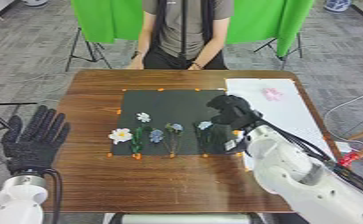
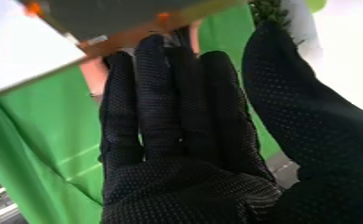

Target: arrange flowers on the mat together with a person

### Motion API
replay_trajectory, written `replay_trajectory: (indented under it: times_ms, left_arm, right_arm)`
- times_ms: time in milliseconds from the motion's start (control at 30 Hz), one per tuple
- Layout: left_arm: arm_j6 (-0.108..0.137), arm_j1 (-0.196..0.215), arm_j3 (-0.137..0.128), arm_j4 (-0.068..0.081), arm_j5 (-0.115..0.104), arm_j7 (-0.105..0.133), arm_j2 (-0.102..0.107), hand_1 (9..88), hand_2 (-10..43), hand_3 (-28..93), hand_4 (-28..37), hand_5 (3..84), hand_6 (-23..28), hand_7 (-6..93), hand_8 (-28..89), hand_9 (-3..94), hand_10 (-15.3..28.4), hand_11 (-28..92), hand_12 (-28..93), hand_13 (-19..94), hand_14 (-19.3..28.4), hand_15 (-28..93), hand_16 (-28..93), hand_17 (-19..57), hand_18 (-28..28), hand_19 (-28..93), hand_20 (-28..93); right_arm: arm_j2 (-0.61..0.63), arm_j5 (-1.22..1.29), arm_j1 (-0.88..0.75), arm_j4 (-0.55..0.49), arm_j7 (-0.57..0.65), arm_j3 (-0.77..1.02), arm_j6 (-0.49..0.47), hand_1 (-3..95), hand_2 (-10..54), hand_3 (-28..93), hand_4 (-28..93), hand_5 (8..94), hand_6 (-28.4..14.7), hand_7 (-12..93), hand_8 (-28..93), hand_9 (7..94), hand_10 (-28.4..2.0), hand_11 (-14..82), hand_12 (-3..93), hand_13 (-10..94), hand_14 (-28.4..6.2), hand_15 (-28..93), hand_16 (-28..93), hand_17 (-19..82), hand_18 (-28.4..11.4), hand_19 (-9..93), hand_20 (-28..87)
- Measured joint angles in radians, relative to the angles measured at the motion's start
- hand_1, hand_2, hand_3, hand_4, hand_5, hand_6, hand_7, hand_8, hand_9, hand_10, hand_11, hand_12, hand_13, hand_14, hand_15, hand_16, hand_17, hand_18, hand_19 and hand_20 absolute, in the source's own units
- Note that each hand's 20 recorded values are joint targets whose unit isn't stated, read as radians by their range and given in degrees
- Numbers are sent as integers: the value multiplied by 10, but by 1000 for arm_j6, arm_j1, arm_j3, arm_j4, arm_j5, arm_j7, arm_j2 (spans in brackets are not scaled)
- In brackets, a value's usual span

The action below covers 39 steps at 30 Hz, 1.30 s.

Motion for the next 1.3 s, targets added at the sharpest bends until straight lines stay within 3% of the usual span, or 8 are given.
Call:
replay_trajectory:
  times_ms: [133, 233, 433, 600, 700, 900, 1033, 1300]
  left_arm:
    - [0, 14, -26, -6, 8, 11, 0, 263, 140, 690, -283, 437, 88, 145, -104, 372, 138, 188, 73, 243, 129, 255, -73, -50, 108, 262, 96]
    - [-1, 19, -34, -7, 36, 11, 0, 262, 140, 690, -283, 436, 88, 141, -105, 370, 138, 185, 71, 243, 128, 248, -74, -49, 109, 261, 96]
    - [-15, 23, -61, -6, 92, 6, -2, 262, 142, 685, -283, 432, 87, 137, -103, 366, 137, 181, 70, 241, 124, 240, -74, -50, 108, 258, 95]
    - [-21, 23, -75, -6, 125, -5, -1, 261, 142, 685, -283, 431, 86, 135, -102, 365, 136, 179, 70, 242, 124, 237, -72, -50, 109, 258, 96]
    - [-22, 23, -76, -6, 127, -6, 1, 261, 142, 685, -283, 431, 86, 134, -102, 365, 135, 179, 71, 243, 124, 237, -71, -51, 109, 258, 96]
    - [-33, 21, -74, -6, 117, -7, 2, 252, 137, 684, -283, 396, 74, 126, -103, 345, 130, 170, 68, 240, 124, 234, -71, -51, 110, 257, 95]
    - [-41, 22, -73, -6, 98, 2, 2, 249, 135, 684, -283, 392, 73, 126, -103, 343, 128, 167, 67, 241, 125, 226, -69, -52, 111, 255, 95]
    - [-45, 25, -74, -8, 96, 4, -1, 251, 137, 683, -283, 408, 77, 127, -103, 353, 130, 172, 68, 244, 122, 222, -65, -51, 112, 255, 97]
  right_arm:
    - [13, 65, -73, -58, -46, 109, -12, 336, 32, 763, -282, 435, -35, 174, -132, 443, -153, 104, 152, 348, -133, 260, 149, 178, -137, 443, 105]
    - [4, 230, -149, -78, -140, 240, -34, 294, 76, 738, -275, 402, -46, 150, -121, 393, -165, 85, 146, 299, -142, 232, 140, 153, -140, 418, 96]
    - [-72, 562, -297, -86, -297, 522, -271, 161, 89, 712, -253, 388, -50, 102, -94, 369, -167, 48, 142, 285, -151, 179, 162, 129, -156, 354, 100]
    - [-122, 760, -397, -85, -389, 618, -246, 110, 66, 700, -252, 364, -50, 69, -75, 347, -168, 27, 151, 285, -150, 107, 204, 108, -165, 333, 121]
    - [-151, 932, -455, -84, -454, 658, -223, 110, 42, 698, -252, 344, -56, 57, -70, 329, -171, 21, 149, 275, -152, 81, 227, 103, -164, 321, 119]
    - [-214, 1200, -542, -90, -447, 747, -263, 118, 35, 695, -252, 336, -59, 45, -61, 321, -172, 19, 150, 275, -152, 62, 250, 103, -164, 313, 123]
    - [-212, 1237, -585, -103, -441, 770, -261, 124, 36, 697, -250, 338, -60, 48, -61, 325, -173, 20, 150, 281, -152, 60, 256, 103, -165, 317, 126]
    - [-207, 1229, -619, -112, -442, 780, -222, 157, -6, 711, -243, 340, -59, 58, -64, 330, -172, 22, 152, 286, -147, 61, 262, 104, -164, 322, 126]
